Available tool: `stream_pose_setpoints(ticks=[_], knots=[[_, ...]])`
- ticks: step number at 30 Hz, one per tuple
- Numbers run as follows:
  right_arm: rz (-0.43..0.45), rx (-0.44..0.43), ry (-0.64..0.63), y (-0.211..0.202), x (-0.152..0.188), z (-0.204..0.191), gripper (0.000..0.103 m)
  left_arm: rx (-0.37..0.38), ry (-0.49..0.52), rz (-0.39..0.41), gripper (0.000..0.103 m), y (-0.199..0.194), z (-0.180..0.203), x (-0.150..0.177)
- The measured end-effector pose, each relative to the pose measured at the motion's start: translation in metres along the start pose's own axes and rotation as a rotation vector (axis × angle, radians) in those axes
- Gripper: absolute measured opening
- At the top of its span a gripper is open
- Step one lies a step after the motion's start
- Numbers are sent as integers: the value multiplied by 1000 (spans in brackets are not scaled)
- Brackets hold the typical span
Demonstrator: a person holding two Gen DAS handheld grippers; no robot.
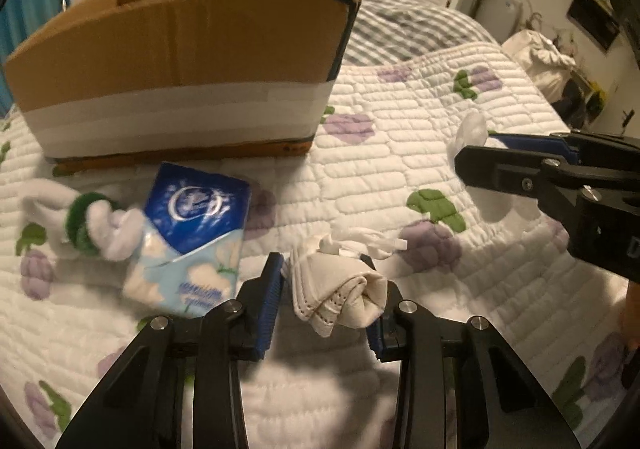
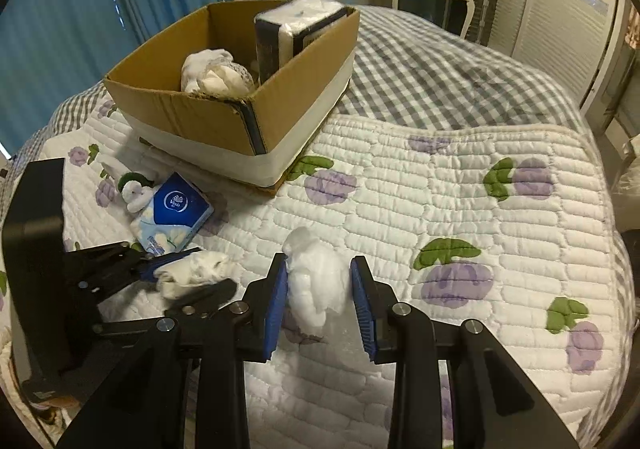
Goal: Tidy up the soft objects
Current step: 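Grasp the white lace-trimmed sock with the left tool while the right tool holds its cloth, then lower both held items into the cardboard box and open both tools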
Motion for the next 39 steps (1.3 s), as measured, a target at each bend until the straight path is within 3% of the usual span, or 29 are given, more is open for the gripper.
stream_pose_setpoints(ticks=[11, 24, 31, 39], knots=[[83, 20, -47, -60, -15, -45, 31, -12, -2, 164, 36, -93, -15, -24], [273, -8, -145, -152, -72, -135, 31, -73, -43, 392, 36, -199, -66, -78], [330, -35, -174, -157, -114, -161, 31, -119, -56, 445, 36, -206, -95, -105], [351, -71, -146, -115, -169, -157, 31, -152, -72, 428, 36, -157, -127, -144]])
Point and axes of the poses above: each gripper's, at about its wrist camera, not at the fingertips, and y roughly the way its jaws point, z to its right, x to its underside, the point moved 8 cm from there along y, roughly the way its jaws point, and after that the axes turned 11 degrees about -x, right-handed, at the moved point
